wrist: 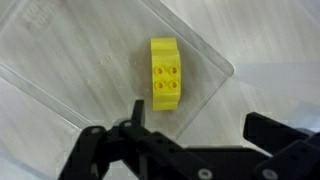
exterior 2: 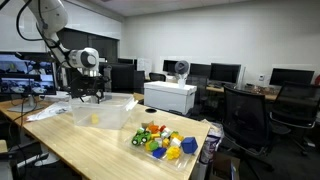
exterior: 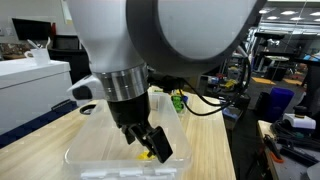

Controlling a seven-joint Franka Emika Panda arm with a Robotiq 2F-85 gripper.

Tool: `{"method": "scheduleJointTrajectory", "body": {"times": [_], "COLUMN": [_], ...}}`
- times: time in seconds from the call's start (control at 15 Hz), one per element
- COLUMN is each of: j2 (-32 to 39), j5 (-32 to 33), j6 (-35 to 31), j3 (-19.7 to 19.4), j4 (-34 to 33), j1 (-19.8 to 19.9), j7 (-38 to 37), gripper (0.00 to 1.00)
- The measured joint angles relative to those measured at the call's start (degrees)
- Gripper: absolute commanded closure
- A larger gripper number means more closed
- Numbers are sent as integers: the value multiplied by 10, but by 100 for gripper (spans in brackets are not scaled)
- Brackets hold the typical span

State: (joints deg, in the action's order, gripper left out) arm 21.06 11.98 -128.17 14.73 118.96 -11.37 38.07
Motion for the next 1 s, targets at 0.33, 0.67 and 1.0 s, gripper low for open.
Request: {"method": "scheduleJointTrajectory", "body": {"times": [0.33, 0.67, 1.0], "j2": [-6, -6, -6], "j5": [-1, -1, -2], "j6": [-10, -10, -8], "j3": [-21, -21, -14], "j4": [0, -2, -4], "j1": [38, 36, 34], "j7": [0, 0, 0], "gripper": [0, 0, 0]}}
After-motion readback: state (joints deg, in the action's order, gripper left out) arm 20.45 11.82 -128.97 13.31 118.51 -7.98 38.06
